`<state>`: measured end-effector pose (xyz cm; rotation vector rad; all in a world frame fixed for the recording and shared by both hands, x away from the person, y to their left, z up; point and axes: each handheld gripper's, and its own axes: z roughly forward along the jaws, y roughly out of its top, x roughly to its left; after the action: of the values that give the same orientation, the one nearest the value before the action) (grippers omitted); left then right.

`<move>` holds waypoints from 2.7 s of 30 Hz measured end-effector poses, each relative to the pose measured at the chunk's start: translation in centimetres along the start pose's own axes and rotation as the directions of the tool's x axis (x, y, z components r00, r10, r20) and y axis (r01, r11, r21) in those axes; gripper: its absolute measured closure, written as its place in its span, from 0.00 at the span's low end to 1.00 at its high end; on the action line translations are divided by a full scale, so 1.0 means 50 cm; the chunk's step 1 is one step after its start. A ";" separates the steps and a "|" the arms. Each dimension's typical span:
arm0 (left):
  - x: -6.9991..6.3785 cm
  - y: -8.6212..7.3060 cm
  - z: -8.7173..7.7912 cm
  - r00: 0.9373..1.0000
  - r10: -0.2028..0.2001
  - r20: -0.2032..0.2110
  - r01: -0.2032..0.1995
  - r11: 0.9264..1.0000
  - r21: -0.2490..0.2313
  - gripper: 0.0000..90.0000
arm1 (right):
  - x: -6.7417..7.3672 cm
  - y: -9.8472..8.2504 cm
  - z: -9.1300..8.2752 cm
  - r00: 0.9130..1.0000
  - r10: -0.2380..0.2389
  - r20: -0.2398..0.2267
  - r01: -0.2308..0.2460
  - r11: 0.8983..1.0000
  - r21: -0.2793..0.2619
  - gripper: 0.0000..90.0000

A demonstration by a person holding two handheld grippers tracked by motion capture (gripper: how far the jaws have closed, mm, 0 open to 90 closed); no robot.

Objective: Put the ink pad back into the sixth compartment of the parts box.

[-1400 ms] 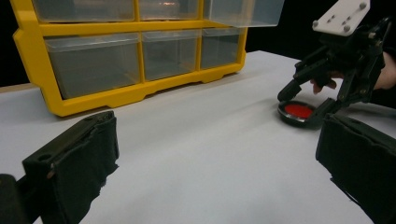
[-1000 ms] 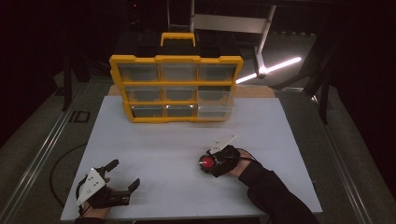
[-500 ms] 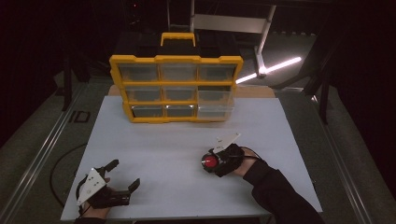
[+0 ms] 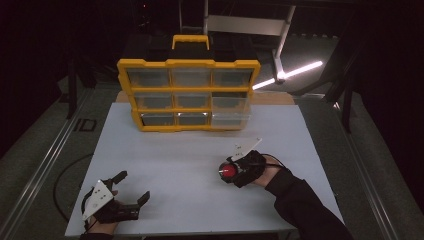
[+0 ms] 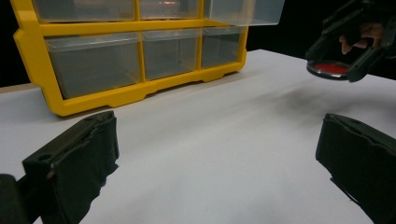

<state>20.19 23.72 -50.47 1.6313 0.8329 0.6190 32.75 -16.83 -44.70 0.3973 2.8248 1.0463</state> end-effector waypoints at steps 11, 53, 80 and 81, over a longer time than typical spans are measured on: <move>0.000 0.000 0.000 1.000 0.000 -0.001 0.000 1.000 -0.001 0.00 | 0.002 0.016 -0.028 1.000 -0.008 0.002 0.008 1.000 0.002 0.34; 0.001 0.000 -0.001 1.000 -0.002 -0.002 0.002 1.000 0.001 0.00 | -0.022 0.113 -0.161 0.997 -0.070 0.042 0.071 0.997 -0.035 0.33; 0.000 -0.001 -0.001 1.000 -0.003 -0.002 0.003 1.000 0.001 0.00 | -0.100 0.176 -0.219 0.991 -0.035 0.127 0.043 0.997 -0.058 0.33; 0.000 -0.001 -0.001 1.000 -0.002 -0.002 0.002 1.000 0.002 0.00 | -0.103 0.179 -0.220 0.990 -0.032 0.134 0.040 0.997 -0.059 0.33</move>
<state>20.14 23.77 -50.49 1.6315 0.8369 0.6187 37.51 -18.60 -30.49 0.3935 2.6654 1.0559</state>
